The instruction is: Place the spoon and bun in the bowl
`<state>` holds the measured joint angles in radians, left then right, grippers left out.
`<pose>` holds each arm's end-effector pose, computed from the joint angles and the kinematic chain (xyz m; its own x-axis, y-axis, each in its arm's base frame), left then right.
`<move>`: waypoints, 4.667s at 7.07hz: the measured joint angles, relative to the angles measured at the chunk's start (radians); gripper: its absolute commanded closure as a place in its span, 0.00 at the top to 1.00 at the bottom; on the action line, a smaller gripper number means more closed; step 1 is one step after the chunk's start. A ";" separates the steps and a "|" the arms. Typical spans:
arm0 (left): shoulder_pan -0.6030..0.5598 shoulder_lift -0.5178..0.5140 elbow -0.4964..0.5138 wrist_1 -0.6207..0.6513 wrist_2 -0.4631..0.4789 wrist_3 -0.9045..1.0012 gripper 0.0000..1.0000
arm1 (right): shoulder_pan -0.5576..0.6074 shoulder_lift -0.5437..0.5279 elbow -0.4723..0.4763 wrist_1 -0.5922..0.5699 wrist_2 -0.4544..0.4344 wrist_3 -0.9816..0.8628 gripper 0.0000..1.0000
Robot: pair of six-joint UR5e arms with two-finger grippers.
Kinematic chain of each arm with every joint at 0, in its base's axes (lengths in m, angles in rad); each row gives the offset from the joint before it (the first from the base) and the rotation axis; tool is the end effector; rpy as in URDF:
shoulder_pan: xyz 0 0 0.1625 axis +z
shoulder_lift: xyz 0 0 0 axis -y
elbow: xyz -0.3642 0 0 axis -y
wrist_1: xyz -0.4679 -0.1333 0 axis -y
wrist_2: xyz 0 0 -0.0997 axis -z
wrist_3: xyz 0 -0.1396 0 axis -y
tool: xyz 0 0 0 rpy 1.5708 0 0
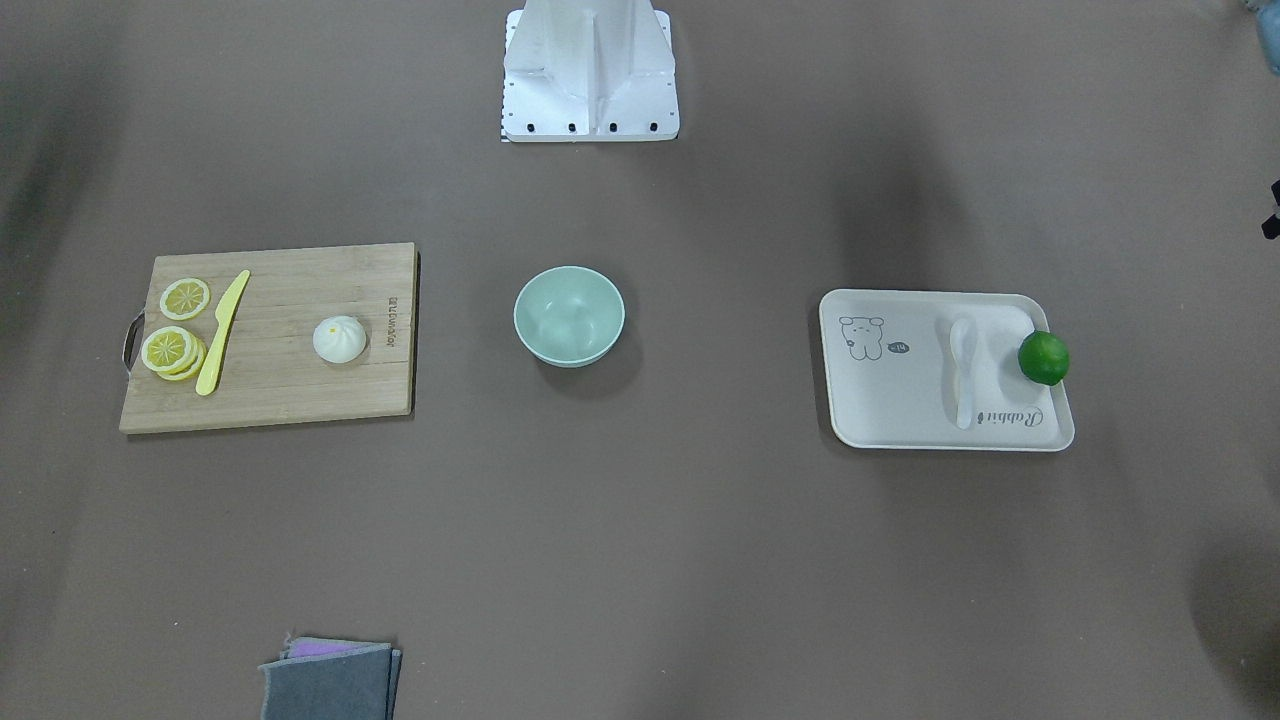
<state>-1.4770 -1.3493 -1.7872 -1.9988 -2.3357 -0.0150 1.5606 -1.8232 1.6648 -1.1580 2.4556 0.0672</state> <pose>0.0122 -0.5213 0.5711 0.6929 0.3369 -0.6375 -0.0750 0.9130 0.4009 0.0203 -0.4901 0.6495 0.6307 -0.1357 0.7641 -0.0326 0.9791 0.2008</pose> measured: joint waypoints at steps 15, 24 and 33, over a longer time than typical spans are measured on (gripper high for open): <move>0.038 0.012 -0.003 -0.181 -0.084 -0.388 0.97 | -0.004 0.013 -0.078 0.226 0.079 0.072 0.99; 0.544 -0.454 0.188 -0.028 0.254 -0.657 0.84 | -0.545 0.164 0.228 0.222 -0.227 0.731 0.89; 0.594 -0.453 0.271 -0.118 0.223 -0.590 0.00 | -0.677 0.254 0.230 0.207 -0.286 0.795 0.84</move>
<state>-0.8825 -1.8023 -1.5159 -2.1169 -2.1124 -0.6055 0.8831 -1.5689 1.8951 -0.9509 2.1697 0.8625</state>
